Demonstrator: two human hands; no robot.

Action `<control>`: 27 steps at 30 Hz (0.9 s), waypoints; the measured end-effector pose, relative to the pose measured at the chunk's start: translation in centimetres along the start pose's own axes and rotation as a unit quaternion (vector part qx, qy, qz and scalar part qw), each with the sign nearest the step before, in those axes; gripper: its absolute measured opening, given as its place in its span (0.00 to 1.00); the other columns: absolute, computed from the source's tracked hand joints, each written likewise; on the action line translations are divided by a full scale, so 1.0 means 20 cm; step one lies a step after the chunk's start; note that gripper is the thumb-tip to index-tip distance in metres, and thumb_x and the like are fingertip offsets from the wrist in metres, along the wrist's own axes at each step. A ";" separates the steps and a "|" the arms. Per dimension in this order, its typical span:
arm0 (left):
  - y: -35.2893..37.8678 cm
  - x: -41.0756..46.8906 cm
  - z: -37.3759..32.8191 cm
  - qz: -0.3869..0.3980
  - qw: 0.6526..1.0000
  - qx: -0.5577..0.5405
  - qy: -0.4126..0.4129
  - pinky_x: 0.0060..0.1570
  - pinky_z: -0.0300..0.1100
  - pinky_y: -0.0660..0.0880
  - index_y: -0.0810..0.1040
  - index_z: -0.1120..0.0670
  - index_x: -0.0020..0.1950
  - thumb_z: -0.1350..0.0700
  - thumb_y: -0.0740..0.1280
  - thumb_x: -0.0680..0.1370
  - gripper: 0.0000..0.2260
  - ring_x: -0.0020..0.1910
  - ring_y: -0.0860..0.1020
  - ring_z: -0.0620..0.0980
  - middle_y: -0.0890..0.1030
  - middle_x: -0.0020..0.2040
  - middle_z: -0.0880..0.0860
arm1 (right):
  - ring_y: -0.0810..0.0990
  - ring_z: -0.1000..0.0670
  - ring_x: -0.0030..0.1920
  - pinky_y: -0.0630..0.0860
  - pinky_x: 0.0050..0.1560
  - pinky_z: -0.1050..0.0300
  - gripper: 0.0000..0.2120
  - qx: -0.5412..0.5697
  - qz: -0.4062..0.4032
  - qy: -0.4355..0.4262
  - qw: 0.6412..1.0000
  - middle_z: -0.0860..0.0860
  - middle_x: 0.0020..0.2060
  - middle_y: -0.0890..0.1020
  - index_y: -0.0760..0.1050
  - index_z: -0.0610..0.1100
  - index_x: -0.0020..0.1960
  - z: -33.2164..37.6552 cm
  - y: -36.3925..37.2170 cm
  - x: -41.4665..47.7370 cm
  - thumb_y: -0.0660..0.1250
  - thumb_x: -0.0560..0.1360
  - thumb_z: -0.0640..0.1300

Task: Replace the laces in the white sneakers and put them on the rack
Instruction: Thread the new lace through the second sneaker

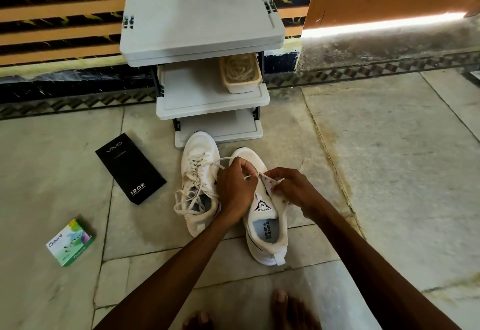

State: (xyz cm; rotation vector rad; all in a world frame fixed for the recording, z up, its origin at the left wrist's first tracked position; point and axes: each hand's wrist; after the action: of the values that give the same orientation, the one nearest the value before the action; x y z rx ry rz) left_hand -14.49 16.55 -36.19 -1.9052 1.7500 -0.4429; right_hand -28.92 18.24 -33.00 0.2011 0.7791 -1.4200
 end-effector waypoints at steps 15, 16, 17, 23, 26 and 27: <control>0.00 0.02 -0.10 0.087 0.927 0.333 0.148 0.52 0.48 0.73 0.68 0.56 0.66 0.60 0.64 0.79 0.16 0.54 0.80 0.56 0.82 0.54 0.57 | 0.78 0.48 0.43 0.73 0.35 0.59 0.19 0.032 0.029 0.015 0.999 0.40 0.52 0.82 0.82 0.46 0.54 0.02 -0.02 -0.01 0.61 0.71 0.30; 0.00 0.02 -0.10 0.086 0.946 0.287 0.124 0.50 0.48 0.74 0.68 0.55 0.65 0.60 0.65 0.79 0.15 0.52 0.80 0.56 0.82 0.52 0.56 | 0.78 0.49 0.43 0.73 0.34 0.60 0.19 0.030 0.030 0.015 0.999 0.41 0.52 0.82 0.81 0.46 0.55 0.02 -0.02 -0.01 0.61 0.71 0.30; 0.00 0.02 -0.08 0.083 0.965 0.230 0.097 0.48 0.47 0.74 0.68 0.54 0.63 0.61 0.65 0.78 0.14 0.51 0.81 0.55 0.83 0.50 0.54 | 0.78 0.50 0.43 0.73 0.34 0.60 0.19 0.027 0.030 0.014 0.999 0.41 0.51 0.82 0.81 0.47 0.55 0.02 -0.02 -0.01 0.59 0.72 0.31; 0.03 0.01 -0.02 0.061 0.995 0.077 0.030 0.44 0.50 0.76 0.67 0.55 0.54 0.63 0.68 0.75 0.13 0.44 0.80 0.54 0.80 0.43 0.52 | 0.76 0.53 0.41 0.69 0.33 0.65 0.21 -0.004 0.039 0.021 0.999 0.49 0.43 0.79 0.79 0.47 0.58 0.04 -0.02 -0.02 0.51 0.78 0.34; 0.05 0.02 0.01 0.046 0.998 0.048 0.013 0.43 0.52 0.76 0.66 0.54 0.52 0.63 0.68 0.74 0.13 0.43 0.79 0.53 0.79 0.42 0.51 | 0.75 0.52 0.43 0.67 0.36 0.62 0.20 -0.005 0.053 0.021 0.998 0.49 0.44 0.78 0.78 0.49 0.60 0.05 -0.03 -0.02 0.51 0.80 0.36; 0.05 0.02 0.01 0.042 0.998 0.045 0.010 0.42 0.51 0.76 0.66 0.54 0.52 0.63 0.68 0.74 0.13 0.44 0.79 0.53 0.78 0.42 0.50 | 0.75 0.52 0.43 0.67 0.37 0.61 0.20 -0.005 0.056 0.022 0.998 0.49 0.45 0.78 0.78 0.49 0.60 0.05 -0.03 -0.03 0.51 0.80 0.37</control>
State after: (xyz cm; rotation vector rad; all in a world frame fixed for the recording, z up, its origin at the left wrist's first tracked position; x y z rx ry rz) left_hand -15.18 16.23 -37.06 -1.7632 1.7848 -0.5030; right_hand -29.19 17.97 -31.76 0.2654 0.7986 -1.3098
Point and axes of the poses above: each hand's wrist, its own x-axis towards the middle knuckle, its own y-axis out of the palm, z = x × y
